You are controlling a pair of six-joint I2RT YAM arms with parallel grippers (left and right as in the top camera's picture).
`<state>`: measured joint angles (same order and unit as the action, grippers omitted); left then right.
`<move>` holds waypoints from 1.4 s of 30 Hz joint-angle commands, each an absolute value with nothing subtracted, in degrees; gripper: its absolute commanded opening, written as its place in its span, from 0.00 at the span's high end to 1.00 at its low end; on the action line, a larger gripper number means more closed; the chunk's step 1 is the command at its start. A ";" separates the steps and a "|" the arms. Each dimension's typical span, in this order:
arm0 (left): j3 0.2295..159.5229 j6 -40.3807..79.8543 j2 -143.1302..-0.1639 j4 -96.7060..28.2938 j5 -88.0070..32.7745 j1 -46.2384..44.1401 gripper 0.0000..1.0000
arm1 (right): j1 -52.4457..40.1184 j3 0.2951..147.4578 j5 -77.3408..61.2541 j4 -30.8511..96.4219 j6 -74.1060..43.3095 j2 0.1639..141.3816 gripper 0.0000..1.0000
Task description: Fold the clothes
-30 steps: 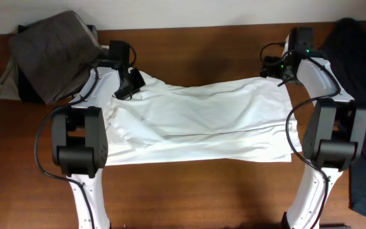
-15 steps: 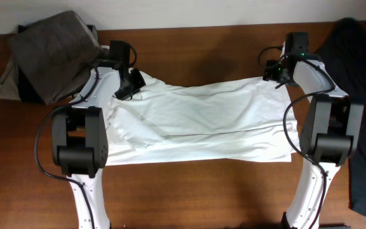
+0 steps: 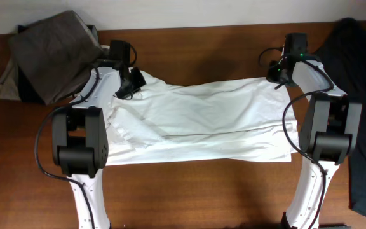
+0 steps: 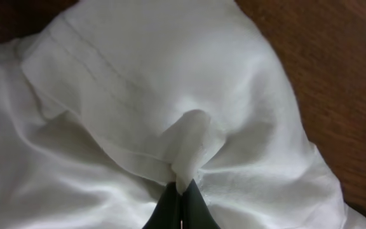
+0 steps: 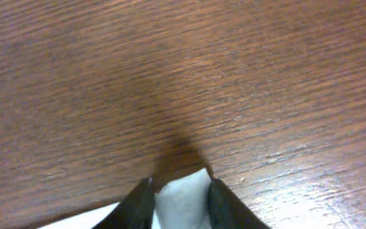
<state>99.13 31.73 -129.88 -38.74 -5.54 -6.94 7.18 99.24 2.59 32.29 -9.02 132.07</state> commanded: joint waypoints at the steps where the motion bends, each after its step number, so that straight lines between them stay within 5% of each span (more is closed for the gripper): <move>1: 100.92 29.82 -129.73 -37.82 -4.56 -6.90 0.99 | 7.18 99.70 7.20 33.85 -11.20 133.97 0.88; 8: 105.51 28.60 -129.73 -40.38 -4.64 -6.85 1.00 | 7.20 101.82 8.25 36.84 -11.44 133.12 0.96; 17: 107.79 25.76 -121.30 -52.45 7.11 -7.03 0.99 | 7.18 108.27 11.16 47.86 -14.63 130.87 0.96; 42: 105.38 27.81 -113.97 -84.84 10.52 -7.03 0.99 | 7.14 108.44 8.01 76.38 -31.68 122.21 0.96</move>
